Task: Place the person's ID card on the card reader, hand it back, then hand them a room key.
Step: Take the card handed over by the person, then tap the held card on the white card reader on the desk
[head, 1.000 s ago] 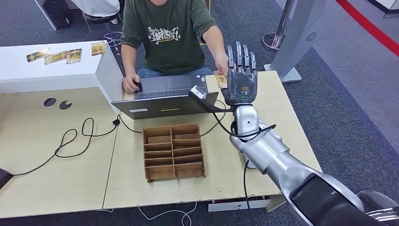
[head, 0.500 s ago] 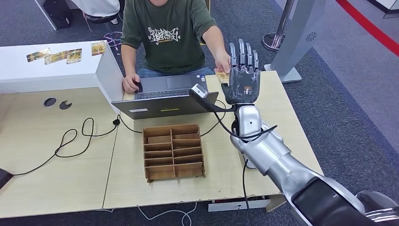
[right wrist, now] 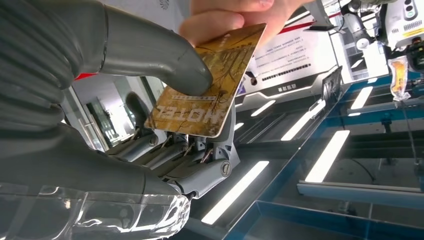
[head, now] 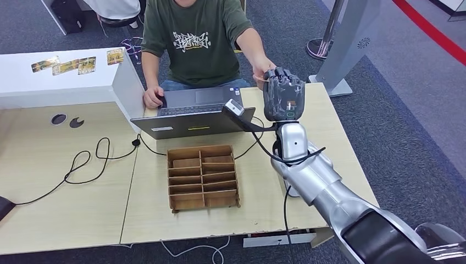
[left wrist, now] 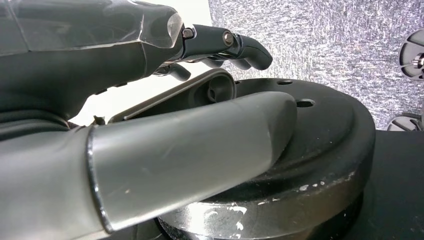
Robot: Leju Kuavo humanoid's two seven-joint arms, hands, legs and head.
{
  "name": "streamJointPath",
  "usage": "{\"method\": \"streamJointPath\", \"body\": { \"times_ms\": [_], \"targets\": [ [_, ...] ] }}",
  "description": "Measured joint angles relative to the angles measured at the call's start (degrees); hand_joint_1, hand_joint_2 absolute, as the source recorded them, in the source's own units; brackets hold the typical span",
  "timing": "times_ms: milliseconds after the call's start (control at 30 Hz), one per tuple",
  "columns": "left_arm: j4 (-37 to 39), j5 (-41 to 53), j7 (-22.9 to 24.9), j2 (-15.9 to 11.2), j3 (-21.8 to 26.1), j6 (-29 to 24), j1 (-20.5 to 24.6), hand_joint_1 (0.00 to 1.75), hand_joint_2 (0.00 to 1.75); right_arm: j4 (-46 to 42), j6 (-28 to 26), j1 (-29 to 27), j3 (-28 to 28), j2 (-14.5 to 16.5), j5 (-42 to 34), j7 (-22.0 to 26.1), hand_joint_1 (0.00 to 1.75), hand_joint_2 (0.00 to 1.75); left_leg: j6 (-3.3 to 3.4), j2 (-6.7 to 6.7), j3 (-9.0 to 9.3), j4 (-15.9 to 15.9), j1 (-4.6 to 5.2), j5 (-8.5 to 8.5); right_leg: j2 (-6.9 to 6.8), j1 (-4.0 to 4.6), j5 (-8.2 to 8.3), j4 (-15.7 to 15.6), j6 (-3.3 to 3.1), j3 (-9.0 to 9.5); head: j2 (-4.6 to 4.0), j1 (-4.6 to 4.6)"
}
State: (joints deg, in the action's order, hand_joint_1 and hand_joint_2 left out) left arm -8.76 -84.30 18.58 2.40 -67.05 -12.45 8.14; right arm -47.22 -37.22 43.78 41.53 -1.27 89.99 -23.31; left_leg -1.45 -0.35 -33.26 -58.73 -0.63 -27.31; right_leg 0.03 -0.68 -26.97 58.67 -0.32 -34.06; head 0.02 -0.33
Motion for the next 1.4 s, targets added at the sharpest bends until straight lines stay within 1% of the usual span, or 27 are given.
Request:
{"method": "streamJointPath", "body": {
  "times_ms": [400, 500, 567, 667, 733, 833, 900, 1033, 1400],
  "targets": [
    [0.0, -0.01, 0.02, 0.0, -0.43, -0.01, 0.0, 0.0, 0.0, -0.2, 0.0, -0.1, -1.05, 0.01, 0.0, 0.69, 1.75, 1.75, 0.0, 0.01, 0.0, 0.0, 0.0, 0.0, 0.01, 0.0, 0.0, 0.0, 0.0, 0.0, -0.01, 0.0],
    [0.0, -0.08, 0.04, -0.01, -0.79, -0.01, 0.0, 0.0, 0.0, -0.88, 0.0, -0.68, -2.34, 0.3, -0.48, 2.52, 1.75, 1.75, 0.0, 0.0, 0.01, 0.0, 0.0, 0.0, 0.01, 0.0, 0.0, 0.0, 0.0, 0.0, 0.0, 0.0],
    [0.0, -0.26, 0.05, -0.01, -0.9, -0.01, 0.0, 0.0, 0.0, -1.54, 0.0, -1.56, -4.38, 0.99, -2.52, 5.78, 1.75, 1.75, 0.0, 0.0, 0.01, 0.0, 0.0, 0.0, 0.0, 0.0, 0.0, 0.0, 0.0, 0.0, 0.0, -0.01],
    [0.0, -0.64, 0.07, -0.02, -0.95, -0.01, 0.0, 0.0, 0.0, -1.96, 0.01, -2.72, -9.0, 2.58, -8.27, 11.33, 1.75, 1.75, 0.0, 0.0, 0.0, 0.0, 0.0, 0.0, 0.0, 0.0, 0.0, 0.0, 0.0, 0.0, 0.0, -0.01],
    [0.0, -0.92, 0.07, -0.02, -0.95, -0.01, 0.0, 0.0, 0.0, -1.74, 0.14, -2.88, -12.31, 3.62, -13.73, 13.67, 1.75, 1.75, 0.0, 0.0, -0.01, 0.0, 0.0, 0.0, 0.0, 0.0, 0.0, 0.0, 0.0, 0.0, 0.0, 0.0],
    [0.0, -1.31, 0.07, -0.04, -0.95, -0.03, 0.0, 0.0, 0.0, -1.45, 1.08, -2.82, -16.33, 4.76, -21.98, 15.67, 1.75, 1.75, 0.0, 0.0, -0.01, 0.0, 0.0, 0.0, 0.0, 0.0, 0.0, 0.0, 0.0, 0.0, 0.0, 0.0],
    [0.0, -1.55, 0.05, -0.08, -0.95, -0.03, -0.01, 0.0, 0.0, -1.43, 2.16, -2.68, -18.18, 5.23, -25.73, 16.21, 1.75, 1.75, 0.0, 0.0, -0.01, 0.0, 0.0, 0.0, 0.0, 0.0, 0.0, 0.0, 0.0, 0.0, -0.01, 0.0],
    [0.0, -1.96, 0.04, -0.16, -0.95, -0.03, -0.03, 0.0, 0.0, -1.43, 4.23, -2.09, -20.13, 5.63, -29.69, 15.99, 1.75, 1.75, 0.0, 0.0, -0.01, 0.0, 0.0, 0.0, 0.0, 0.0, 0.01, 0.0, 0.0, 0.0, -0.01, 0.0],
    [0.0, -2.9, -0.15, -0.19, -0.95, -0.03, -0.11, 0.0, 0.0, -1.47, 4.87, -1.42, -21.75, 5.68, -34.01, 14.13, 1.75, 1.75, 0.0, 0.01, -0.01, 0.0, 0.0, 0.0, 0.01, 0.0, 0.0, 0.0, 0.0, -0.01, 0.0, 0.0]
  ]
}}
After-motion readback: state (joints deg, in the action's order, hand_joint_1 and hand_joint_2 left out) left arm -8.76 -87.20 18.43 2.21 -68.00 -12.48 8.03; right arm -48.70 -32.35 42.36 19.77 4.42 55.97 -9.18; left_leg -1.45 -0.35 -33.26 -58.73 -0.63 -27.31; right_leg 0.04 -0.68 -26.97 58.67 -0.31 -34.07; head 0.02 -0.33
